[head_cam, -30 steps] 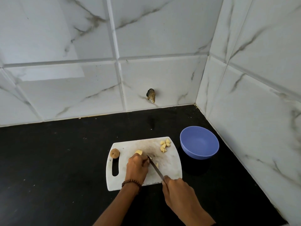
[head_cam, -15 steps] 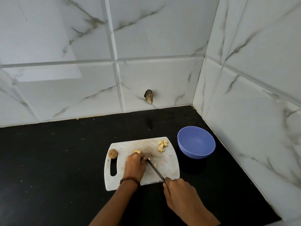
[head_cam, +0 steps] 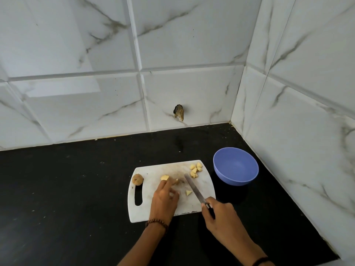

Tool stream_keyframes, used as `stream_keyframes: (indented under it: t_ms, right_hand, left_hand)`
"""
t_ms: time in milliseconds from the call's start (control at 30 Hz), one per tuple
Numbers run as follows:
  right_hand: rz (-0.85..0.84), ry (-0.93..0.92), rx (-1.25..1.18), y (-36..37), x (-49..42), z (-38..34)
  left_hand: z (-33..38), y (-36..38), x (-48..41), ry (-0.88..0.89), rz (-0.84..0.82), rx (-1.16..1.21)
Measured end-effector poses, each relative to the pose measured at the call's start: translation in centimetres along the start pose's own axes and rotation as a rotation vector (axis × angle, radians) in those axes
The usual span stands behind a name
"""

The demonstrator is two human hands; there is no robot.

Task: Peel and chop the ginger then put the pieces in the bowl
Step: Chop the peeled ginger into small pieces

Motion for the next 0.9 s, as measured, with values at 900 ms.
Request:
stream_keyframes:
  t_ms: [900]
  right_hand:
    - [-0.007,0.056,-0.147,0.6,0.4,0.0]
  left_hand:
    - [1.2,1.8,-0.8,-0.086,-0.059,-0.194]
Point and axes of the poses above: each hand's wrist, its own x-axis away from the middle knuckle, its own y-axis out of the palm, z = x × y, the point moved 9 cm from there along -x, towards the middle knuckle, and after that the axes turned 1 degree about -y, right-handed, at the moved point
